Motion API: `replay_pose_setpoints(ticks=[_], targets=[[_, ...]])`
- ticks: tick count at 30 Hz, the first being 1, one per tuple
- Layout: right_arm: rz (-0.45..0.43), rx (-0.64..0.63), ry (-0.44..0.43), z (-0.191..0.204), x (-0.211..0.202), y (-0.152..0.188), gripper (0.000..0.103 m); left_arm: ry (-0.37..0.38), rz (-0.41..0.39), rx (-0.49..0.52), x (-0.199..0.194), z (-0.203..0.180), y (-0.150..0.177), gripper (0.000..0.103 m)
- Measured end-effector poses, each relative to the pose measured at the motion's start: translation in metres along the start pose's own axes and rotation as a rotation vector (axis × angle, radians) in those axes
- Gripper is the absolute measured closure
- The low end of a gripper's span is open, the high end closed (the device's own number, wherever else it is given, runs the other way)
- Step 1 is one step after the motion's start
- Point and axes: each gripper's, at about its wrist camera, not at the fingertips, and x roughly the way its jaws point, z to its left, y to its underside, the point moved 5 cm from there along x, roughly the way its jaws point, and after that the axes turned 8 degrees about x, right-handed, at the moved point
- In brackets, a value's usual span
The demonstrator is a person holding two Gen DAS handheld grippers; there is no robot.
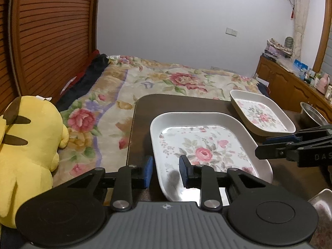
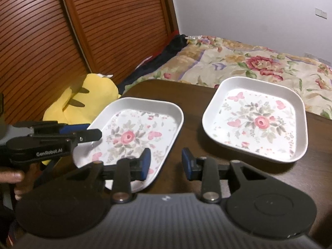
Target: Organize plates and bowls
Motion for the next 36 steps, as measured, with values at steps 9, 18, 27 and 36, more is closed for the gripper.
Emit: replay_pose_setpoints(ticks=[9, 18, 27, 36], targets=[[0.054, 0.020, -0.027, 0.000, 0.014, -0.001, 0.084, 0.005, 0.012, -0.020, 0.005, 0.005, 0.004, 0.089], [0.074, 0.031, -0.033, 0.001, 0.017, -0.001, 0.090, -0.006, 0.026, -0.041, 0.001, 0.006, 0.003, 0.093], [0.048, 0.040, -0.038, 0.000, -0.005, 0.000, 0.091, -0.004, 0.003, -0.023, -0.017, -0.003, -0.001, 0.093], [0.005, 0.035, -0.024, -0.003, -0.041, 0.002, 0.091, 0.005, -0.033, 0.004, -0.043, -0.026, -0.006, 0.093]])
